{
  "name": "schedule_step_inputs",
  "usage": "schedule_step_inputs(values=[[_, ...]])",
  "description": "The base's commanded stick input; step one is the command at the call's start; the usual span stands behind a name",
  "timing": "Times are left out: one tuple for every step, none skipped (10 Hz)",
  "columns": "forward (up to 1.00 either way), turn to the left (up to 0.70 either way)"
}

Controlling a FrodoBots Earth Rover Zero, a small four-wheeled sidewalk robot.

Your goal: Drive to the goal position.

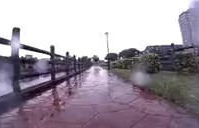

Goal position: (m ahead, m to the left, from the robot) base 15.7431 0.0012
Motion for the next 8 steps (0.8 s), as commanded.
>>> schedule_step_inputs(values=[[1.0, 0.0], [1.0, 0.0], [1.0, 0.0], [1.0, 0.0], [1.0, 0.0], [1.0, 0.0], [1.0, 0.07], [1.0, 0.34]])
